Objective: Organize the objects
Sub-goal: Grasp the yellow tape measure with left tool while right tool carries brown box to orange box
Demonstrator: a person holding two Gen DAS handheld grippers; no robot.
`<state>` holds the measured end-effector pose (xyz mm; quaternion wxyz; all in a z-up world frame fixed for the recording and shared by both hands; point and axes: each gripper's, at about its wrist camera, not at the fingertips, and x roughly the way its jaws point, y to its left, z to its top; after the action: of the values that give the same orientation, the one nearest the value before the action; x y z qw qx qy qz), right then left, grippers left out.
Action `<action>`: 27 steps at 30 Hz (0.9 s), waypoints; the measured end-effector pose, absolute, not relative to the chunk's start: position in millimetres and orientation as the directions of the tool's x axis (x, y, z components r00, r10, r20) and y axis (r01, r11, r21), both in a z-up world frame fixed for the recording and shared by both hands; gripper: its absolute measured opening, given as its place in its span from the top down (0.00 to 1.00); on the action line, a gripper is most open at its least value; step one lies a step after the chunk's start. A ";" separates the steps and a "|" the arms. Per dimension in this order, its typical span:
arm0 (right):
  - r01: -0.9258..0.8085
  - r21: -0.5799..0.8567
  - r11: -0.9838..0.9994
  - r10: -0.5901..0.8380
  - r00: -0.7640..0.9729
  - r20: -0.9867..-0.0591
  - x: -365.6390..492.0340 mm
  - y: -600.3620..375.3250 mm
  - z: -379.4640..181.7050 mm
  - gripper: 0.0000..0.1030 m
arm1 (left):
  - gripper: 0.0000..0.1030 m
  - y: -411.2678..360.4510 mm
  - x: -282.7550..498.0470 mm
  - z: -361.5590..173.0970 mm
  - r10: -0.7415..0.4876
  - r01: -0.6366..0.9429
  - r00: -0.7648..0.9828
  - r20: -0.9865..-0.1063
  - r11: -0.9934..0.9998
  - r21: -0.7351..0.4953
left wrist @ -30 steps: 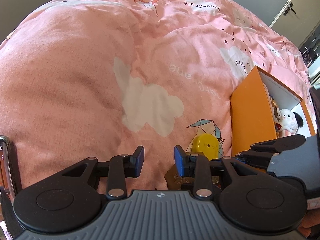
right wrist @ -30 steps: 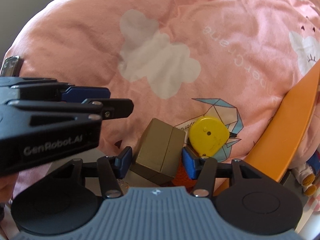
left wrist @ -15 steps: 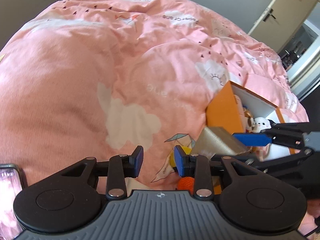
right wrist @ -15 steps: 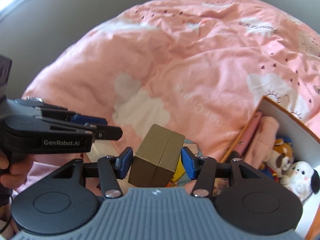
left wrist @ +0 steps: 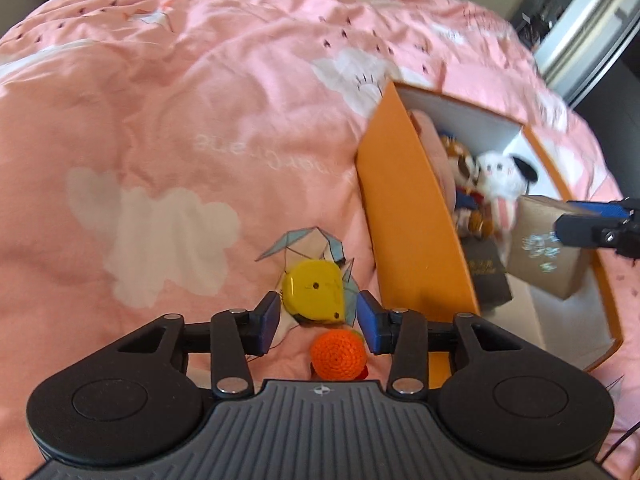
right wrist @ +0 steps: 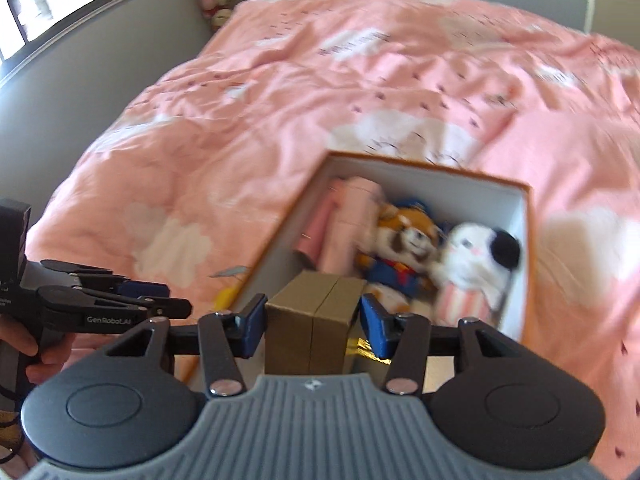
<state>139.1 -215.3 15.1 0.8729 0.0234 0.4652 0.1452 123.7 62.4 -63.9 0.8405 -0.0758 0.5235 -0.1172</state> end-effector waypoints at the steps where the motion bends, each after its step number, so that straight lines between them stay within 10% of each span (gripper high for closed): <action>1: -0.202 0.174 0.964 0.256 0.522 -0.814 138.7 -225.3 10.7 0.49 | 0.51 56.9 125.9 -68.6 -0.263 0.127 0.415 -0.871 0.965 -0.231; 27: -0.359 -0.144 0.922 0.021 0.418 -0.908 156.7 -234.9 -45.8 0.50 | 0.37 22.1 164.1 -129.5 -0.139 0.166 0.299 -0.944 0.982 -0.092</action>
<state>156.7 -234.9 -45.8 0.8267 -0.1606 0.5269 0.1149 164.1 22.1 -129.5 0.8060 0.0114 0.5842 -0.0947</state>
